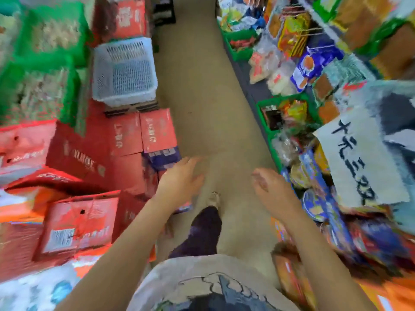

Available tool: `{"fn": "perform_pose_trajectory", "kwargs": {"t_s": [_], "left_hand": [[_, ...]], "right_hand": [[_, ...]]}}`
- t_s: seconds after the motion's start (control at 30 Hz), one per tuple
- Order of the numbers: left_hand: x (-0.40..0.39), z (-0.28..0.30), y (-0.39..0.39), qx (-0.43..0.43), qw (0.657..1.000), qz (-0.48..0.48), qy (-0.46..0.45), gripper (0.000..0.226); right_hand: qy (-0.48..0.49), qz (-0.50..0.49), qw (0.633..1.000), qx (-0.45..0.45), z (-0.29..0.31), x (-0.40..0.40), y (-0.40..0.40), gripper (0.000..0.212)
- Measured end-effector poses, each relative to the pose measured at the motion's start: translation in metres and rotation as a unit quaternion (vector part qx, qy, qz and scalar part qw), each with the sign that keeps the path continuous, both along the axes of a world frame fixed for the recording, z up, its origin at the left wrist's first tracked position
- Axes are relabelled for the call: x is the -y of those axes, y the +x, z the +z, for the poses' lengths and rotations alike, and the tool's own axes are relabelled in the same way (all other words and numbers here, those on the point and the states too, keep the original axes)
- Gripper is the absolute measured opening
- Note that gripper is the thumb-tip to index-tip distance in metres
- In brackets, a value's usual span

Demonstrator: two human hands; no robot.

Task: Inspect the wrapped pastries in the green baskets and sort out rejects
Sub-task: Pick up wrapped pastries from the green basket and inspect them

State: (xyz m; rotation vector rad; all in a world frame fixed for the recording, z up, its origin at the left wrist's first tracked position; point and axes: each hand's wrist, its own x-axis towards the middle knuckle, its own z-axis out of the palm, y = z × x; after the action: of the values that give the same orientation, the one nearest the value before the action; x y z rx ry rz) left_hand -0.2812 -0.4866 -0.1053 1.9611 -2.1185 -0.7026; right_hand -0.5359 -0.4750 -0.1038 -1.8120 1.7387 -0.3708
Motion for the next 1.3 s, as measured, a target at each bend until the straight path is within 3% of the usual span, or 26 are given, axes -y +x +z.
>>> {"fn": "perform_pose_trajectory", "kwargs": {"t_s": [0.17,0.3,0.43,0.63,0.87,1.1,1.3], "left_hand": [[0.127,-0.023,0.01,-0.038,0.997,0.065,0.01,0.046],[0.248,-0.017,0.014,-0.049,0.997,0.059,0.013,0.046],[0.364,0.005,0.017,-0.067,0.996,0.054,-0.013,0.045],[0.502,0.005,0.045,-0.054,0.996,0.069,-0.022,0.042],[0.653,0.0,0.098,-0.026,0.982,0.187,-0.013,0.043],[0.747,0.028,0.176,-0.003,0.942,0.334,-0.017,0.045],[0.761,0.005,0.258,0.007,0.887,0.459,0.05,0.048]], "right_hand": [[0.015,0.055,0.998,-0.034,0.001,0.152,0.012,0.026],[0.027,0.115,0.99,-0.079,0.02,0.269,0.036,0.029],[0.014,0.116,0.992,-0.047,0.039,0.366,0.048,0.028],[0.038,0.091,0.995,-0.029,0.014,0.517,0.055,0.026],[0.04,0.203,0.978,-0.007,-0.001,0.744,0.127,0.032],[-0.011,0.373,0.927,-0.025,0.015,0.934,0.252,0.026],[-0.012,0.483,0.876,-0.013,0.011,0.997,0.383,0.023]]}}
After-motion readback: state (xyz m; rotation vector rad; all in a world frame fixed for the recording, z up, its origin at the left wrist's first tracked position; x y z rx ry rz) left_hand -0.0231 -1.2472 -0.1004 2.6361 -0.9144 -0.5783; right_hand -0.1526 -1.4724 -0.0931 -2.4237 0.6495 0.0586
